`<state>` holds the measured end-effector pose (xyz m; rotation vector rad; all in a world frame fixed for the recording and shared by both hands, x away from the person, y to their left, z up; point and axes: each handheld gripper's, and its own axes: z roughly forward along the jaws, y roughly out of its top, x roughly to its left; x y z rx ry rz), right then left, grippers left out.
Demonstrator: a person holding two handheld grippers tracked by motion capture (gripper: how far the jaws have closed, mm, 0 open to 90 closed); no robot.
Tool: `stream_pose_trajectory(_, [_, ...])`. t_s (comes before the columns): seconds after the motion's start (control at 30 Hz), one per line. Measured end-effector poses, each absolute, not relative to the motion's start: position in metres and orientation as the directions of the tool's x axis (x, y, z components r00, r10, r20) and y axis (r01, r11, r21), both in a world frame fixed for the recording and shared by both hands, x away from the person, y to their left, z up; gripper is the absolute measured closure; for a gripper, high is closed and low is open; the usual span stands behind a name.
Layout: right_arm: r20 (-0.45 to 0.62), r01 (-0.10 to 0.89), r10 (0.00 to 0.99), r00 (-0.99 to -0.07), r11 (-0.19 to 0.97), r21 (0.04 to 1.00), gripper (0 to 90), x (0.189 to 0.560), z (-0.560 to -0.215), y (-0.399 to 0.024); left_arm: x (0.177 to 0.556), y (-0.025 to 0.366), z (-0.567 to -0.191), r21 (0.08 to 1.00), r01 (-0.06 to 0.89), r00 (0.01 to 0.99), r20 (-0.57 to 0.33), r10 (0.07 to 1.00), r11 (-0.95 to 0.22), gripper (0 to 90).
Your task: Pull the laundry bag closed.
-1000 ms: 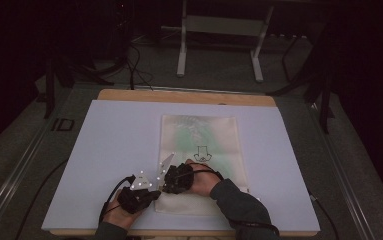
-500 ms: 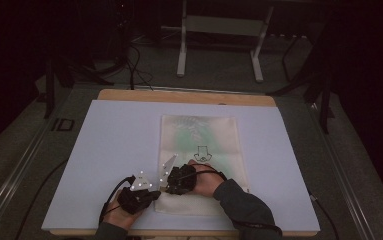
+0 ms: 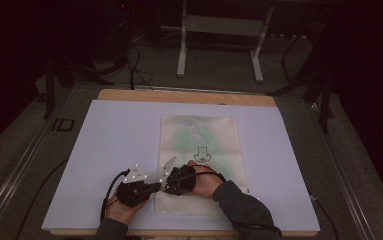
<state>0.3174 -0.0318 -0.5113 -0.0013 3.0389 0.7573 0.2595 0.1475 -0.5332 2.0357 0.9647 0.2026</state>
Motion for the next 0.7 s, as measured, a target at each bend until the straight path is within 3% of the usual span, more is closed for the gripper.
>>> stream_pose_trajectory(0.7, [-0.022, -0.014, -0.005, -1.000, 0.888, 0.459, 82.4, 0.3169, -0.5104, -0.0286, 0.2642, 0.1401, -0.5400, 0.736, 0.576, 0.673, -0.179, 0.718, -0.356, 89.7])
